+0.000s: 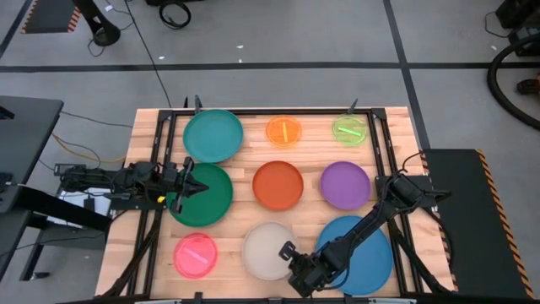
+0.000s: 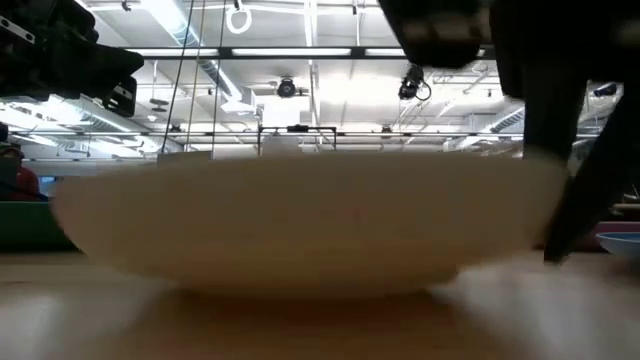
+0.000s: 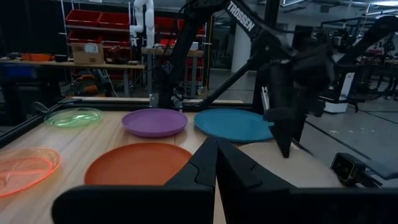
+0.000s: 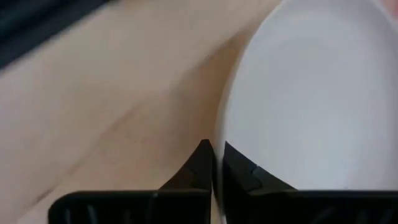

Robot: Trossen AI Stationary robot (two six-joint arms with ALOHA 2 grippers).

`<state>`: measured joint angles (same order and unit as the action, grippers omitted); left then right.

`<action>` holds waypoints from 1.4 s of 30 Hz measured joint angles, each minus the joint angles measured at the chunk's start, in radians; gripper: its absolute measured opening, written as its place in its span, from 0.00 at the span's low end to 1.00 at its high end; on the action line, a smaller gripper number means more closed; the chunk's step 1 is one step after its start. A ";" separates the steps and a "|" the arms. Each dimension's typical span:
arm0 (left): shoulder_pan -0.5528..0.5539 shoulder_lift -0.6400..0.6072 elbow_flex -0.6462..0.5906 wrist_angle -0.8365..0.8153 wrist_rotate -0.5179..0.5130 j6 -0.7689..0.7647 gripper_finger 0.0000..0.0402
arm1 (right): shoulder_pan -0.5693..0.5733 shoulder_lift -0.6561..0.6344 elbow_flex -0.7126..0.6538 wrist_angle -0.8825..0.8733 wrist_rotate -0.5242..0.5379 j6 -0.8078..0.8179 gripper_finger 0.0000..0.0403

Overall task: Stack plastic plates
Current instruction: Stack the light brown plate on top of the orange plate

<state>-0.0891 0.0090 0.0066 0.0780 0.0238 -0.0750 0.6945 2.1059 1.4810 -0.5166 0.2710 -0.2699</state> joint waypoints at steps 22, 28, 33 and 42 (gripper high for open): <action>0.000 0.000 0.000 -0.001 0.000 0.000 0.03 | -0.291 -0.144 0.109 -0.374 0.275 0.227 0.04; 0.000 0.001 0.000 0.005 0.000 0.000 0.03 | -0.396 -0.144 0.018 -0.333 0.237 0.244 0.04; 0.000 0.004 0.000 0.005 0.000 0.000 0.03 | -0.412 -0.144 -0.003 -0.309 0.217 0.243 0.04; 0.000 0.004 0.000 0.004 0.000 0.000 0.03 | -0.420 -0.145 -0.066 -0.193 0.173 0.276 0.04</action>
<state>-0.0891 0.0128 0.0067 0.0824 0.0238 -0.0750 0.2747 1.9610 1.4152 -0.7092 0.4444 0.0063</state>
